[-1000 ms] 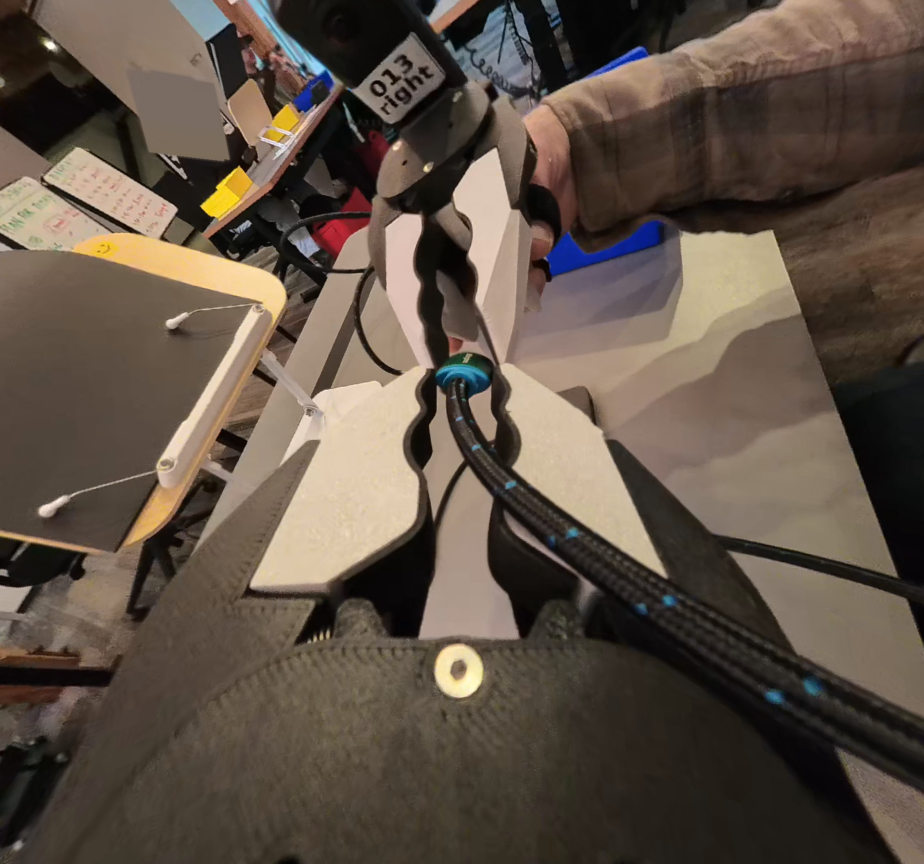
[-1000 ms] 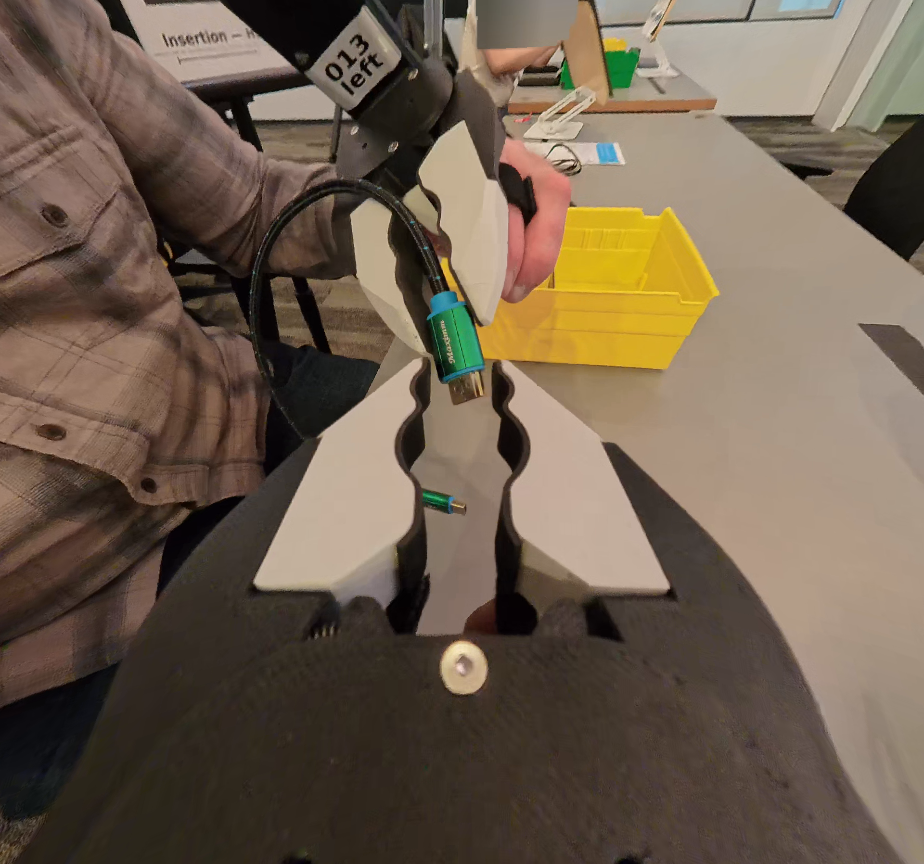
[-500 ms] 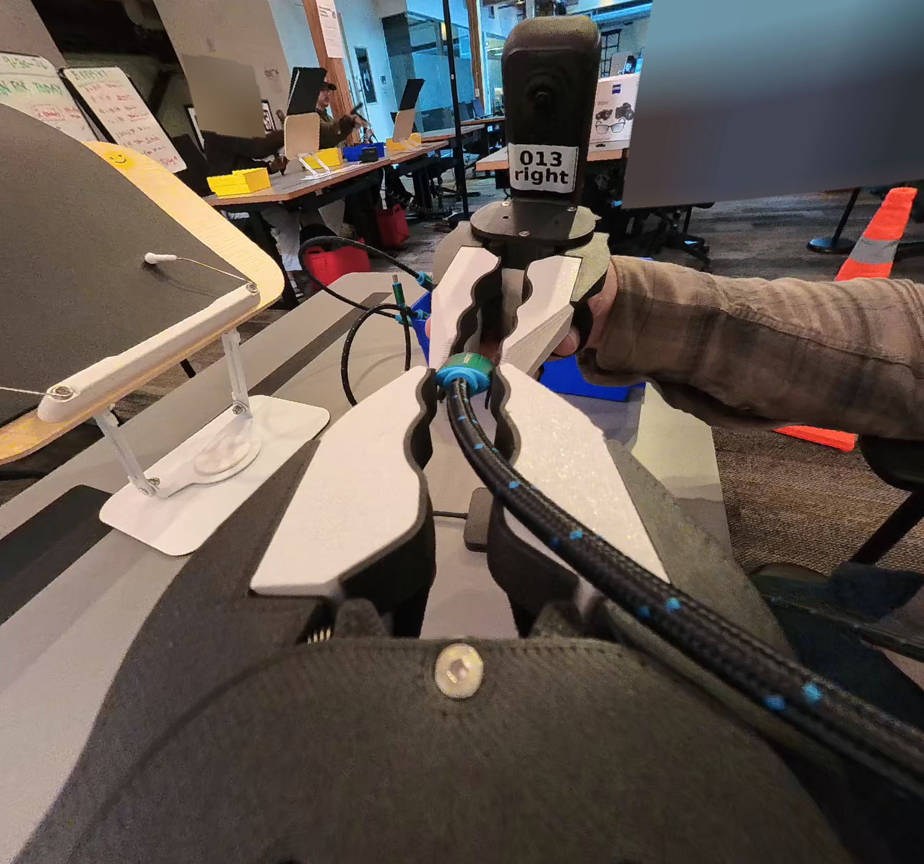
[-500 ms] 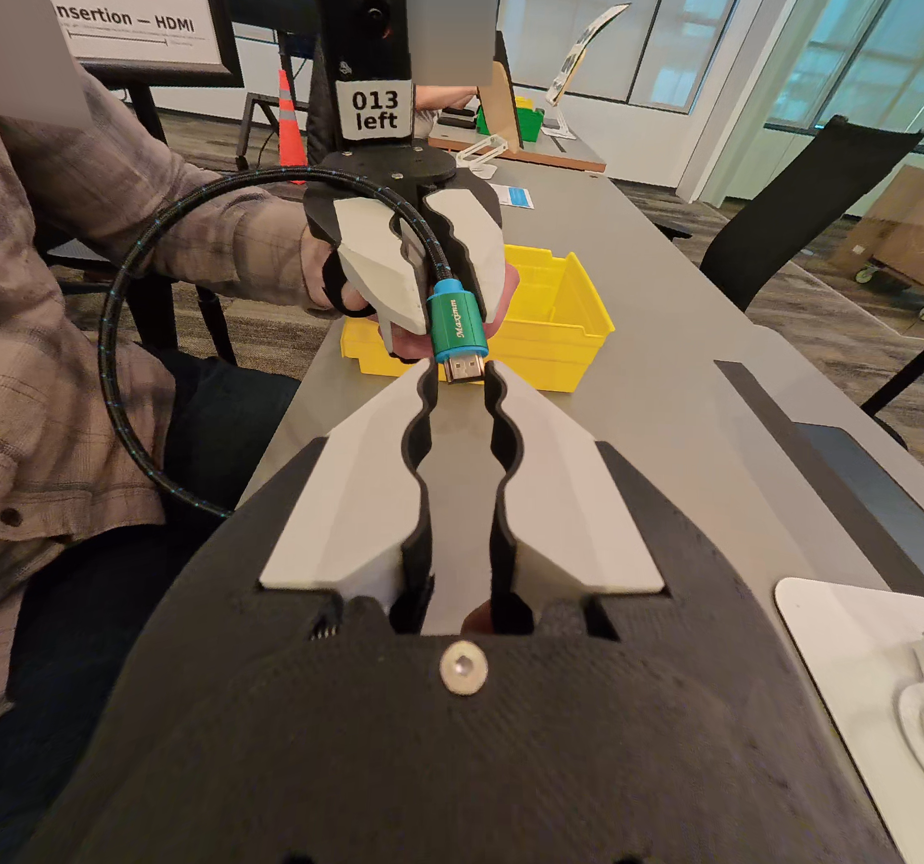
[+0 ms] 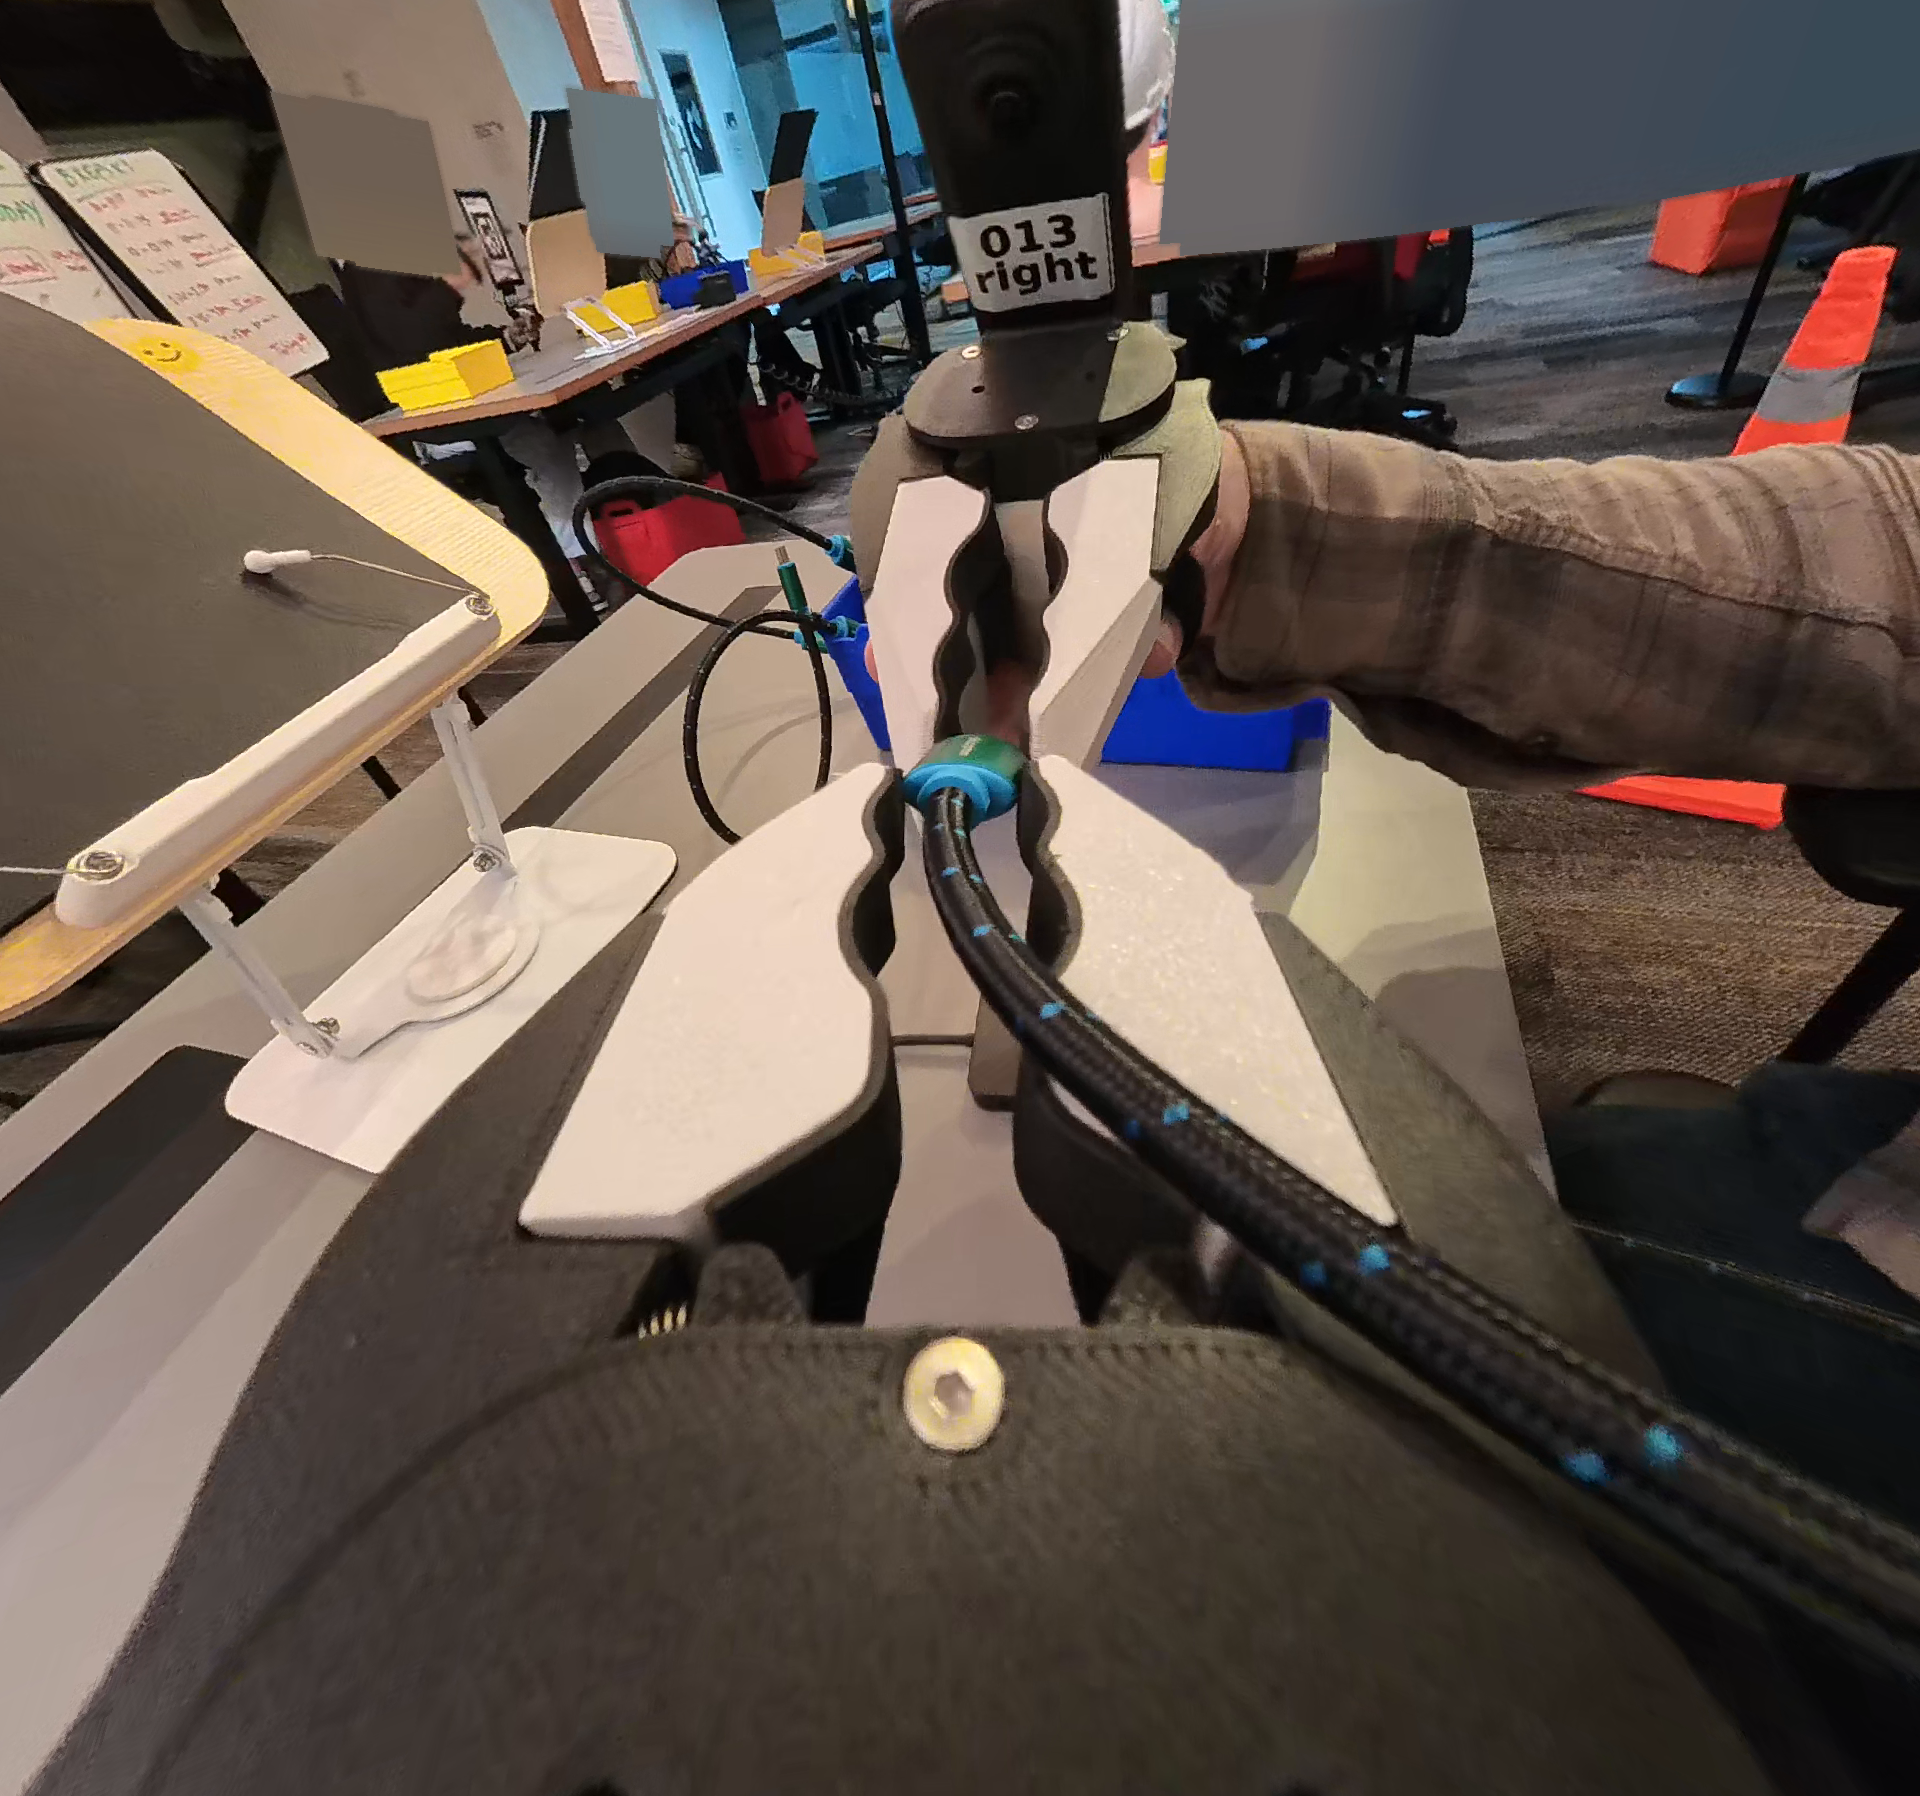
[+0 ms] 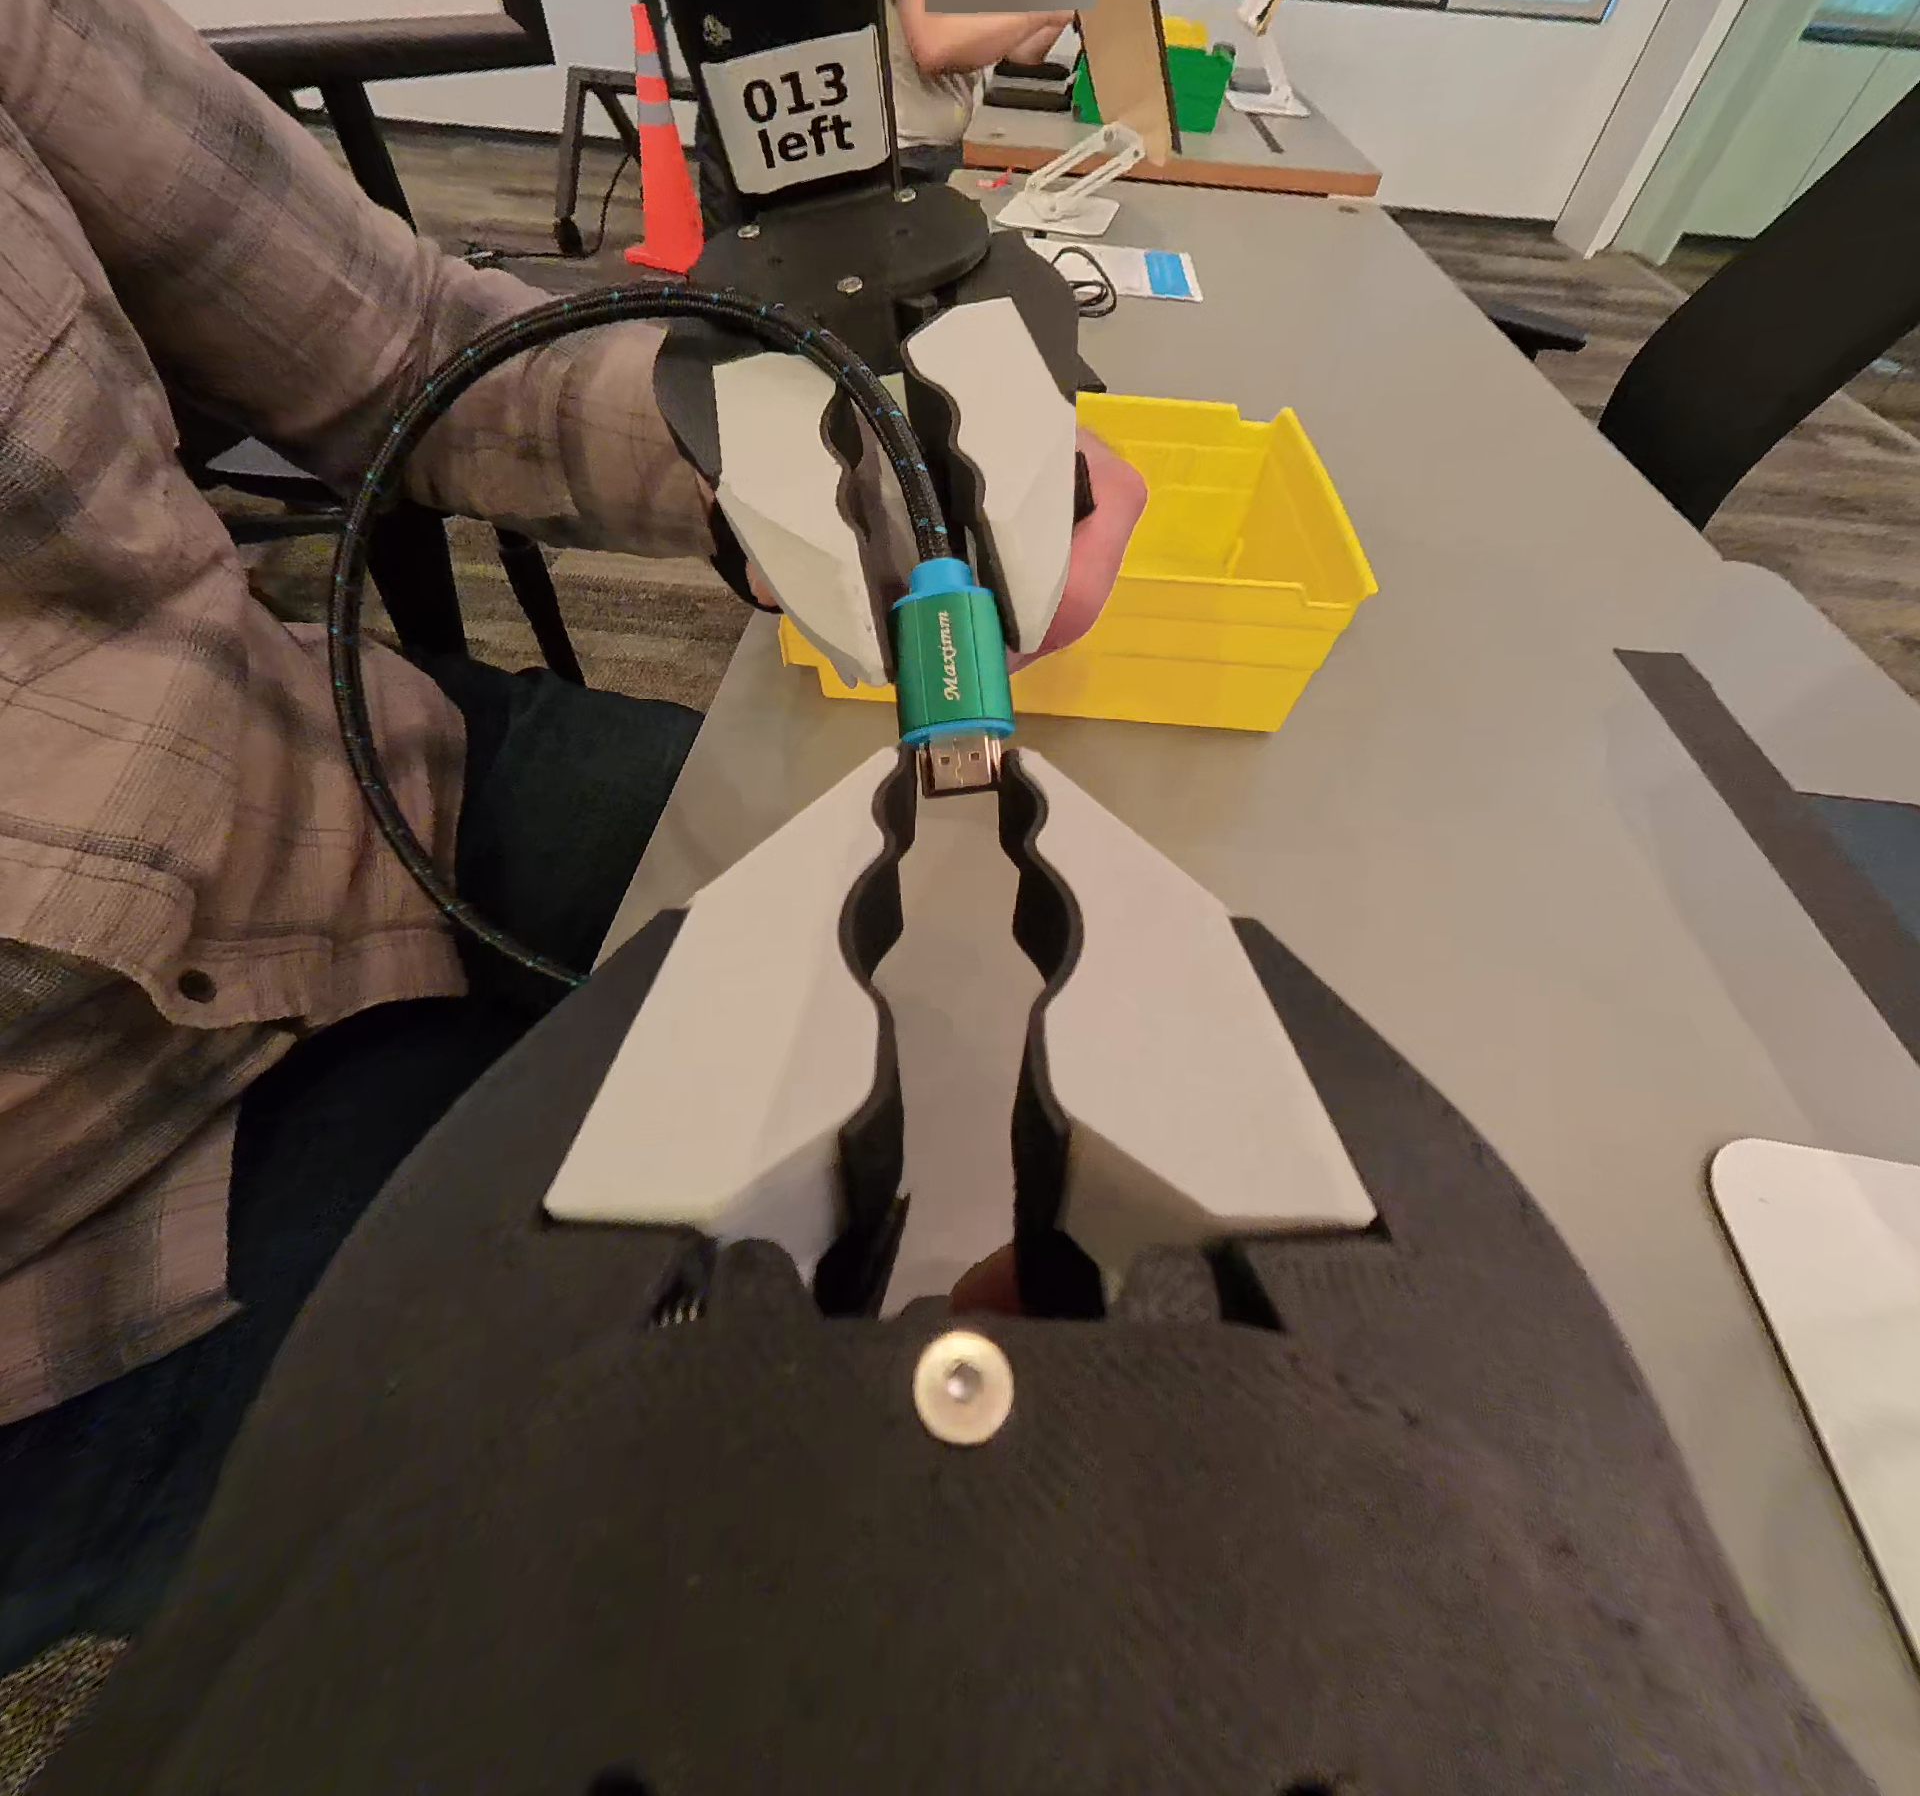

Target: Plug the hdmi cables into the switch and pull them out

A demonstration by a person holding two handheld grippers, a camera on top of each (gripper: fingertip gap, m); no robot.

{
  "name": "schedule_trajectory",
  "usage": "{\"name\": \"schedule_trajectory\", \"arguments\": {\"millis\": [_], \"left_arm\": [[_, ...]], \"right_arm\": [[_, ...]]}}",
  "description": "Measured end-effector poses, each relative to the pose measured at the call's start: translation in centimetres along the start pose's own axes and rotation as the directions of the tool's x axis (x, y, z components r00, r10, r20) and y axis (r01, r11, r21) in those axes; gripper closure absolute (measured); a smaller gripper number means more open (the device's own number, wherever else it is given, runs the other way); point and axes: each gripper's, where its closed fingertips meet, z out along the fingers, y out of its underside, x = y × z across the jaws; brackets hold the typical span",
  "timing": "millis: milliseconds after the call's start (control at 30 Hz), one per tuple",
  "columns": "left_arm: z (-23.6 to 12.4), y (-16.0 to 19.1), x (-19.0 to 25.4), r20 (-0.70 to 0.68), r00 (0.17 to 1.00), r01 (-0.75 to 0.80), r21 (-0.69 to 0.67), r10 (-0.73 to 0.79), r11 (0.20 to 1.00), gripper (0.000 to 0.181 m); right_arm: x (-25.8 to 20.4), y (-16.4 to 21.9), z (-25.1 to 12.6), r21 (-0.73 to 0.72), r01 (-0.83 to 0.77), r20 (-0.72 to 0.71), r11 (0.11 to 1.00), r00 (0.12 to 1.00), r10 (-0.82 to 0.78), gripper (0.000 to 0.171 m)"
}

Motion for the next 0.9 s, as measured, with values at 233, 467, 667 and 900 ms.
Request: {"name": "schedule_trajectory", "arguments": {"millis": [233, 467, 667, 900], "left_arm": [[0.1, 0.1, 0.1, 0.005, 1.000, -0.021, -0.009, 0.021, 1.000, 0.162], [0.0, -0.2, -0.7, 0.025, 0.998, 0.050, 0.036, -0.051, 0.998, 0.162], [-0.6, -0.9, -1.5, 0.032, 0.993, 0.107, 0.085, -0.110, 0.991, 0.162], [-1.3, -1.5, -2.1, 0.042, 0.992, 0.117, 0.106, -0.122, 0.988, 0.162]], "right_arm": [[0.0, 0.1, -0.1, -0.015, -0.005, 0.001, 1.000, 1.000, 0.005, 0.158], [1.0, -0.6, -0.5, 0.029, -0.001, -0.067, 1.000, 0.998, 0.003, 0.145], [1.8, 0.4, -2.2, -0.027, 0.015, -0.159, 1.000, 0.987, -0.020, 0.129], [1.5, 7.7, -3.8, -0.439, 0.019, -0.206, 0.898, 0.971, -0.122, 0.127]]}}
